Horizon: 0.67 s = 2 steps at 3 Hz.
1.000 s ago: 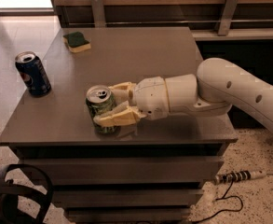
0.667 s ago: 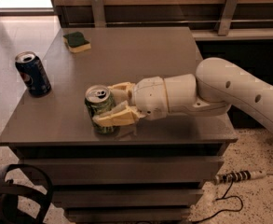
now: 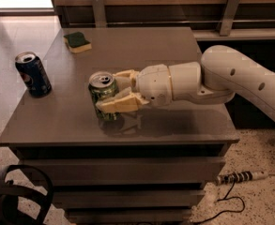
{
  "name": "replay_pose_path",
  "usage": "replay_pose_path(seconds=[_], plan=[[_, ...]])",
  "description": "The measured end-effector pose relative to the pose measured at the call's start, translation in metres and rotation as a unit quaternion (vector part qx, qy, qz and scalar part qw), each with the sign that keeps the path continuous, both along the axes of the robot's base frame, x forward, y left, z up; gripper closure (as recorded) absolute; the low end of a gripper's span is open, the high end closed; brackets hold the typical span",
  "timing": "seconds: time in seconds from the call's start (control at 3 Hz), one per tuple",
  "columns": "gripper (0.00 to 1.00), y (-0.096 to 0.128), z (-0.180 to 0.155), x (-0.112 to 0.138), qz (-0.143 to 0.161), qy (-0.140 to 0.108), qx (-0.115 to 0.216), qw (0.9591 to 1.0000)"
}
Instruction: Move green can near sponge
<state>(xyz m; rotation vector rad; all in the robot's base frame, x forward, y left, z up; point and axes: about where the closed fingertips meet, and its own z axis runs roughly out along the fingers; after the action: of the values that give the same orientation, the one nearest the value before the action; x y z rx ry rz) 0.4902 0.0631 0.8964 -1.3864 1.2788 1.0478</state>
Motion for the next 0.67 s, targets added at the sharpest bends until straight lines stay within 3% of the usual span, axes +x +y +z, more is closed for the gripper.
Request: replay_pose_path(seconds=[0.67], plan=[[1.00,-0.027,0.056,0.087,-0.065,0.015,0.026,0.9974]])
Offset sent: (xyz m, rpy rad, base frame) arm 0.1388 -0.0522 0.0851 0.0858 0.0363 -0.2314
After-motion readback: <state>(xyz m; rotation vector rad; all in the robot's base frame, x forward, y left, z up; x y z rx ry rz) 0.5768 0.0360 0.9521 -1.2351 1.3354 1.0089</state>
